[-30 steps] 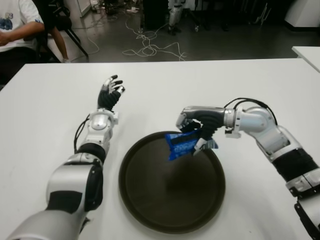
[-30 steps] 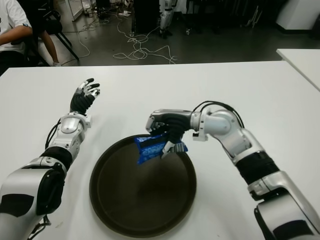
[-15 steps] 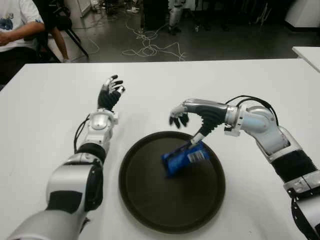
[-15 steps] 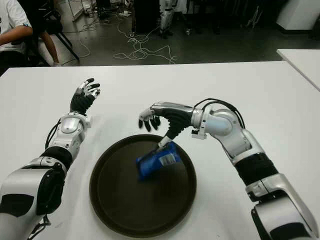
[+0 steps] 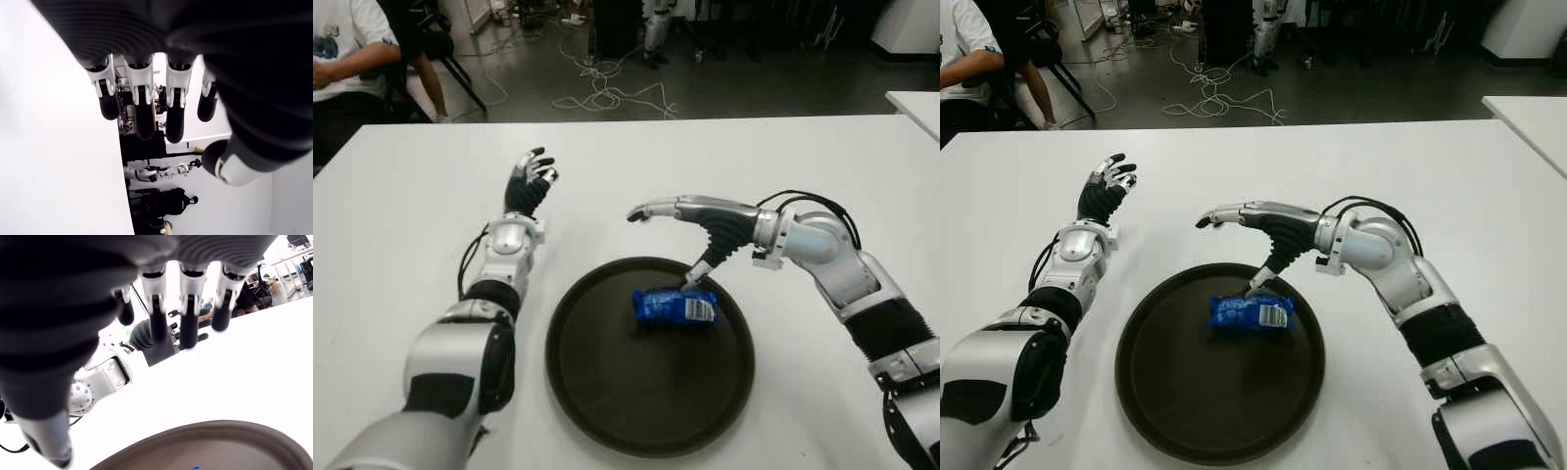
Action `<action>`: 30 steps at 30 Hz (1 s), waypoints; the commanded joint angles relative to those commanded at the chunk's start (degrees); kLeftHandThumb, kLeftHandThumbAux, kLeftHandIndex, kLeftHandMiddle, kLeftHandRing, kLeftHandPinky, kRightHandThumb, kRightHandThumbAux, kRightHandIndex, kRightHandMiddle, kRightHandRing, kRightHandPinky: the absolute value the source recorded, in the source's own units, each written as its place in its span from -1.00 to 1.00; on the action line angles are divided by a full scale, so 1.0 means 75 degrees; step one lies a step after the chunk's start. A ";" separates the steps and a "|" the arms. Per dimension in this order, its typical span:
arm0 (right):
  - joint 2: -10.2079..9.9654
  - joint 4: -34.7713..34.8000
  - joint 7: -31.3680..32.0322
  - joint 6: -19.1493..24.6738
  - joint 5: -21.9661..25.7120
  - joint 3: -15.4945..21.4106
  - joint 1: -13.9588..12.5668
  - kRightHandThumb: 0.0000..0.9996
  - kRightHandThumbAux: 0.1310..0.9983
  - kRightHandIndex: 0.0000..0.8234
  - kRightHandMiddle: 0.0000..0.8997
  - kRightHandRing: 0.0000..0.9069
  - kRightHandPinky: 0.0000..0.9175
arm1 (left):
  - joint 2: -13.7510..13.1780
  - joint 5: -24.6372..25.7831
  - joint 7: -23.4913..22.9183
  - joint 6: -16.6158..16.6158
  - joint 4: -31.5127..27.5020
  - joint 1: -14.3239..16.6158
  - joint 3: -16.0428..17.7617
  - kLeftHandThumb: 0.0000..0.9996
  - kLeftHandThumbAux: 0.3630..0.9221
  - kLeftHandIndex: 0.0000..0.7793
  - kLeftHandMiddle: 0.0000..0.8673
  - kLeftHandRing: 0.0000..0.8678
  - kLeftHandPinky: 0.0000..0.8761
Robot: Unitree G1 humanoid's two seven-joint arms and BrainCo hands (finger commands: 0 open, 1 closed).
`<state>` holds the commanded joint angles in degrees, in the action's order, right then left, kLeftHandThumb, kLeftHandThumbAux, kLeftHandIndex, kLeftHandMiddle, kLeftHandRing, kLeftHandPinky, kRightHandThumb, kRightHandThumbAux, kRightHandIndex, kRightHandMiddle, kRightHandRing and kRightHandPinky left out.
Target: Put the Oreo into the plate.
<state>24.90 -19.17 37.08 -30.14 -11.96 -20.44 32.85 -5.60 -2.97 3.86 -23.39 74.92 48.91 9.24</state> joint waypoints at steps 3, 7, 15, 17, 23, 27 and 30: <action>0.0004 0.0021 -0.0024 0.0037 -0.0043 0.0001 -0.0009 -1.00 0.41 -1.00 -1.00 -1.00 -1.00 | 0.0004 -0.0004 0.0015 0.0001 -0.0002 -0.0001 -0.0008 -0.77 -0.01 -0.62 -0.49 -0.61 -0.73; 0.0021 0.0014 -0.0098 0.0069 -0.0182 -0.0009 0.0005 -1.00 0.39 -1.00 -1.00 -1.00 -1.00 | 0.0015 -0.0012 0.0051 -0.0004 -0.0005 0.0000 -0.0019 -0.77 0.00 -0.61 -0.49 -0.61 -0.74; 0.0041 -0.0168 -0.0388 0.0007 -0.0543 0.0035 0.0078 -1.00 0.33 -1.00 -1.00 -1.00 -1.00 | 0.0025 0.0015 0.0050 -0.0038 -0.0009 0.0001 -0.0015 -0.76 0.06 -0.61 -0.48 -0.59 -0.71; 0.0079 -0.0301 -0.0499 -0.0025 -0.0614 0.0099 0.0137 -1.00 0.31 -1.00 -1.00 -1.00 -1.00 | 0.0022 0.0017 0.0052 -0.0042 -0.0008 0.0008 -0.0014 -0.77 0.07 -0.60 -0.48 -0.60 -0.72; 0.0234 -0.3561 -0.1473 -0.0477 -0.1216 0.0150 0.1452 -1.00 0.31 -0.97 -0.94 -0.96 -0.95 | 0.0006 0.0029 0.0009 -0.0031 0.0009 0.0007 -0.0003 -0.76 0.06 -0.62 -0.50 -0.61 -0.74; 0.0202 -0.4471 -0.2415 -0.0264 -0.1815 -0.0076 0.1729 -1.00 0.33 -0.92 -0.87 -0.90 -0.90 | -0.0012 0.0034 -0.0023 -0.0009 0.0021 0.0003 0.0003 -0.78 0.05 -0.65 -0.52 -0.62 -0.76; 0.0119 -0.5501 -0.3841 0.0263 -0.2500 -0.0408 0.1881 -1.00 0.33 -0.87 -0.84 -0.85 -0.86 | -0.0018 0.0038 -0.0038 -0.0009 0.0023 -0.0009 0.0006 -0.78 0.04 -0.67 -0.53 -0.62 -0.76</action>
<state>25.79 -60.42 8.27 -28.17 -30.71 -23.50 46.96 -5.73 -2.68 3.58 -23.46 75.10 48.84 9.29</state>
